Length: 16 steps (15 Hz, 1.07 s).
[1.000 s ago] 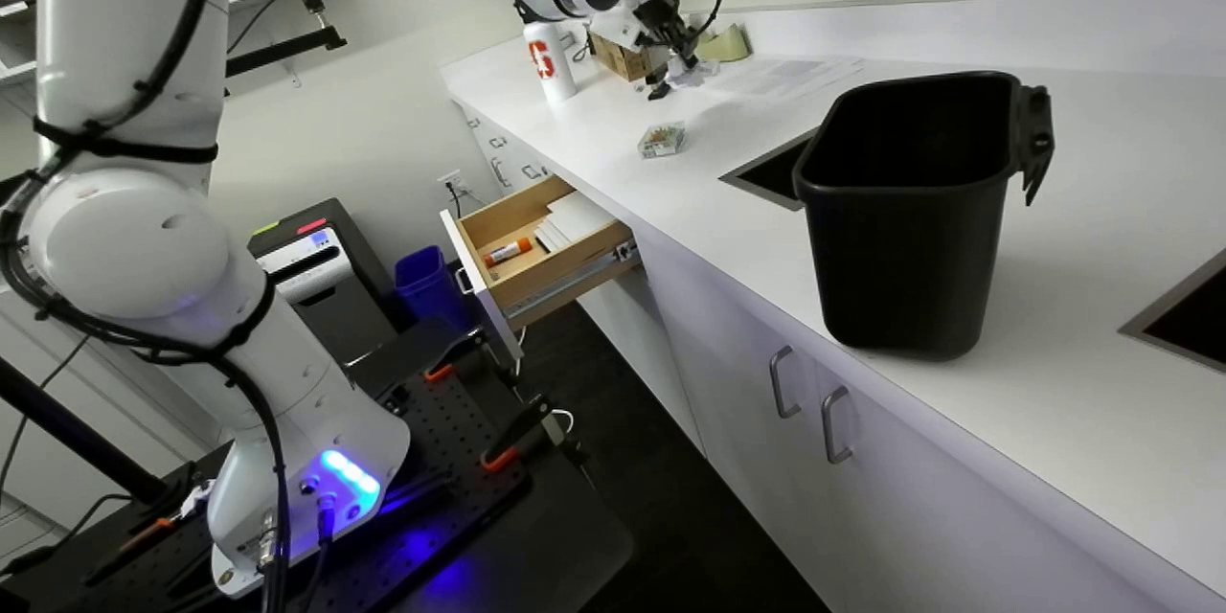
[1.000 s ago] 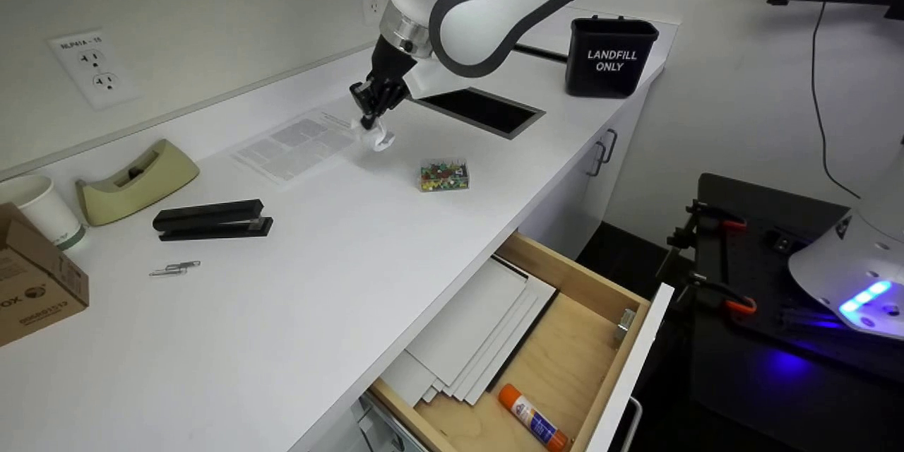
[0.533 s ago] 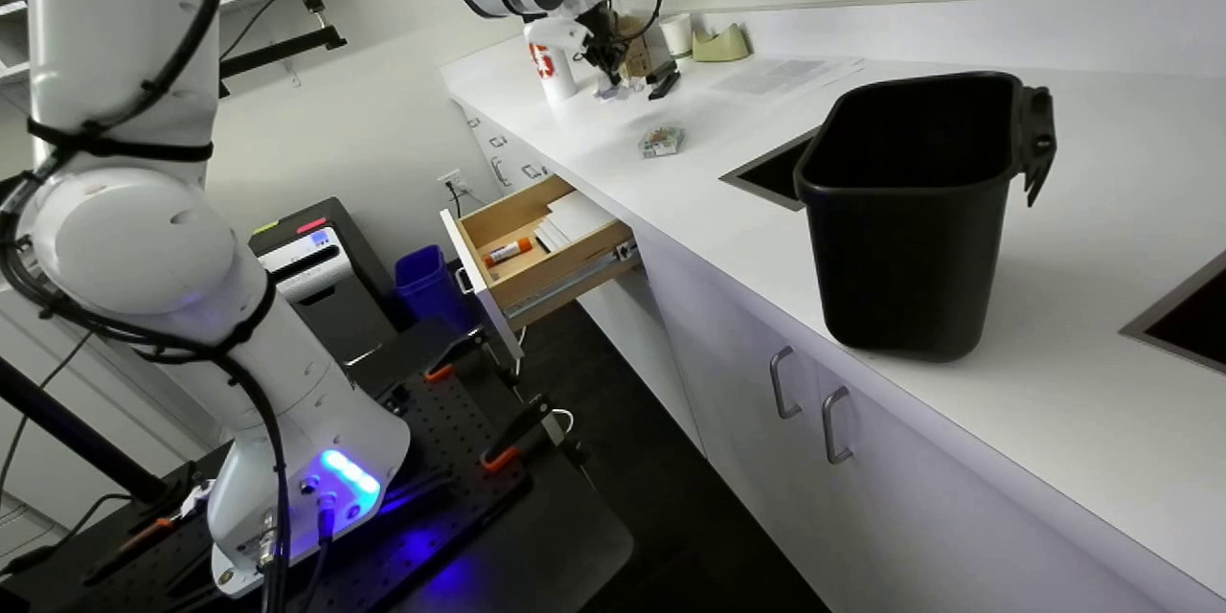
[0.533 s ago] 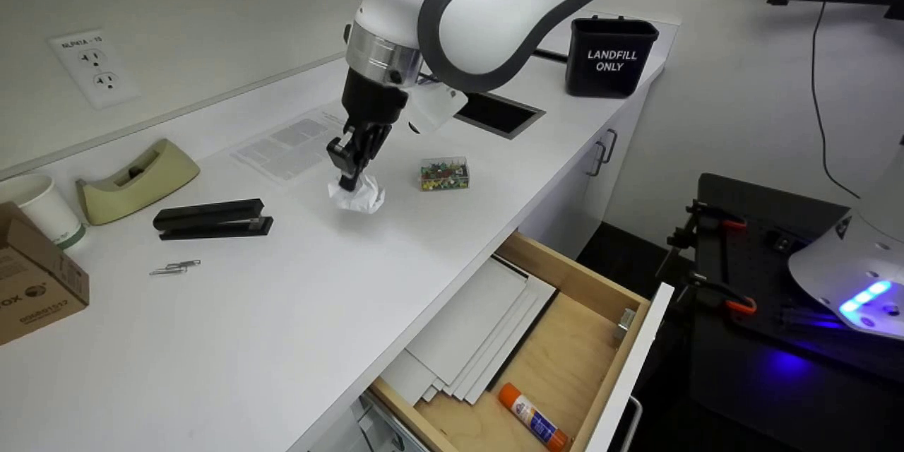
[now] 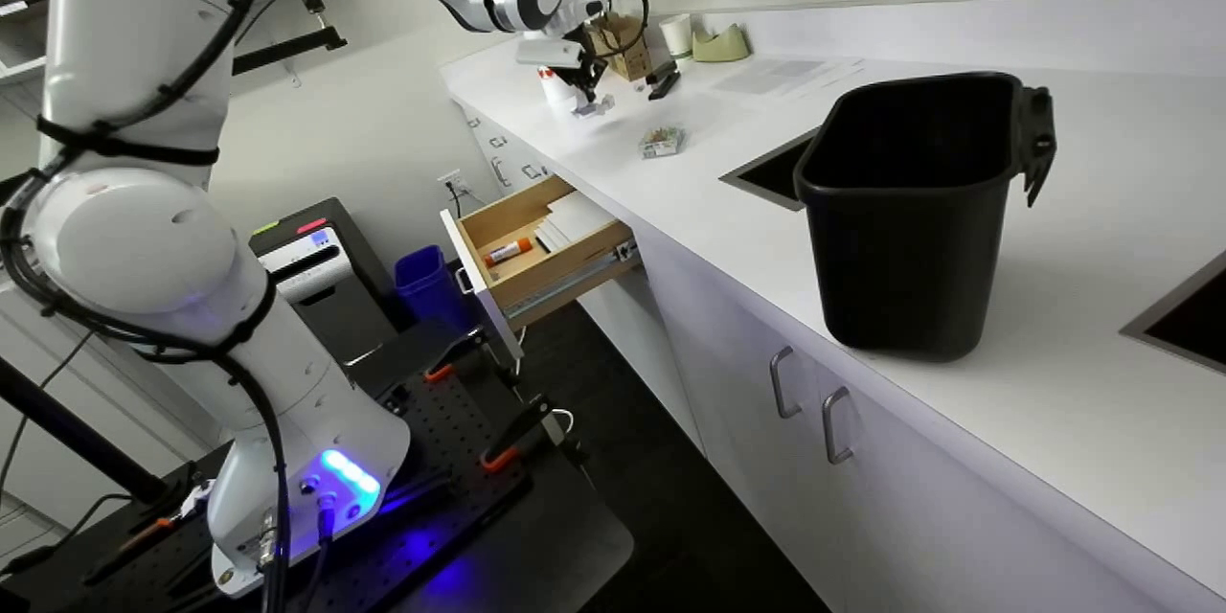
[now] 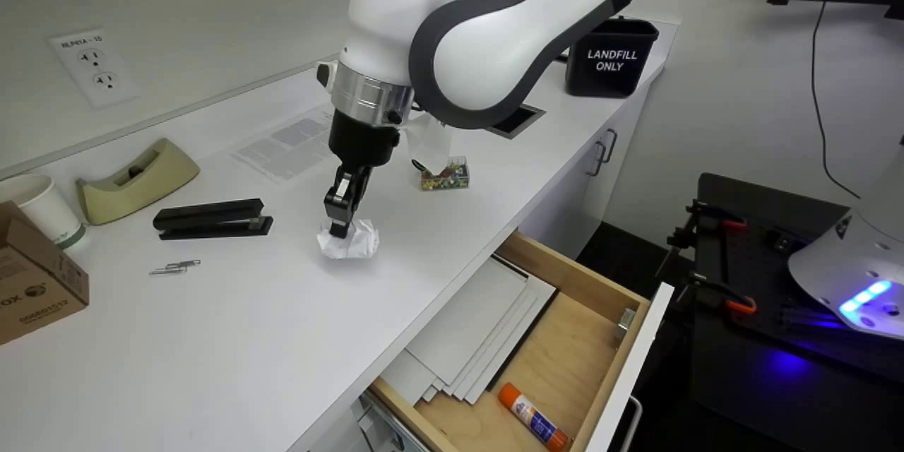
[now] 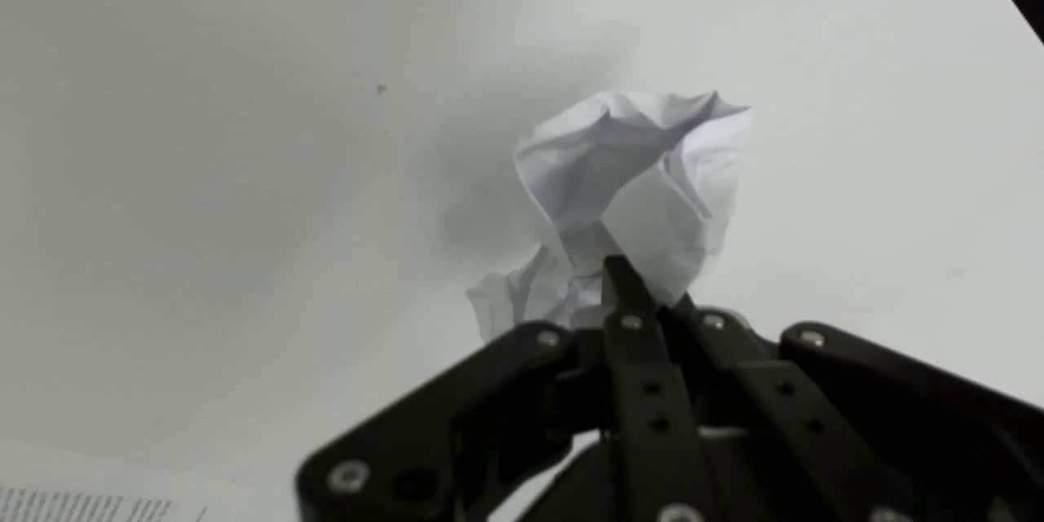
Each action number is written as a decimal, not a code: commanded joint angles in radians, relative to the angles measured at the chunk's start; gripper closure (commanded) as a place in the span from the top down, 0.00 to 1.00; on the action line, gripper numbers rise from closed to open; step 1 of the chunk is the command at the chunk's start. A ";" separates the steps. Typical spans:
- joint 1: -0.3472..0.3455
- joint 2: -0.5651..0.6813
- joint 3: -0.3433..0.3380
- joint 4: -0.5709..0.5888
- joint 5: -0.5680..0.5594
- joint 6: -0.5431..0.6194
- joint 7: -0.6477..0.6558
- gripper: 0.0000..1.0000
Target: Move the white crumpled paper forward
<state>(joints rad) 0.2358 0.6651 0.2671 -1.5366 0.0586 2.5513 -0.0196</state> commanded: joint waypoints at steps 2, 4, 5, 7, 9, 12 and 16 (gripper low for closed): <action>-0.004 0.032 0.013 0.054 0.018 -0.033 -0.071 0.44; -0.009 0.033 0.017 0.061 0.023 -0.035 -0.081 0.58; -0.010 0.031 0.017 0.063 0.023 -0.034 -0.083 0.67; -0.013 0.025 0.019 0.062 0.026 -0.027 -0.095 0.82; -0.017 0.025 0.022 0.069 0.031 -0.028 -0.097 0.97; -0.023 0.025 0.028 0.078 0.041 -0.041 -0.101 1.00; 0.002 0.024 0.000 0.061 0.025 -0.003 -0.072 1.00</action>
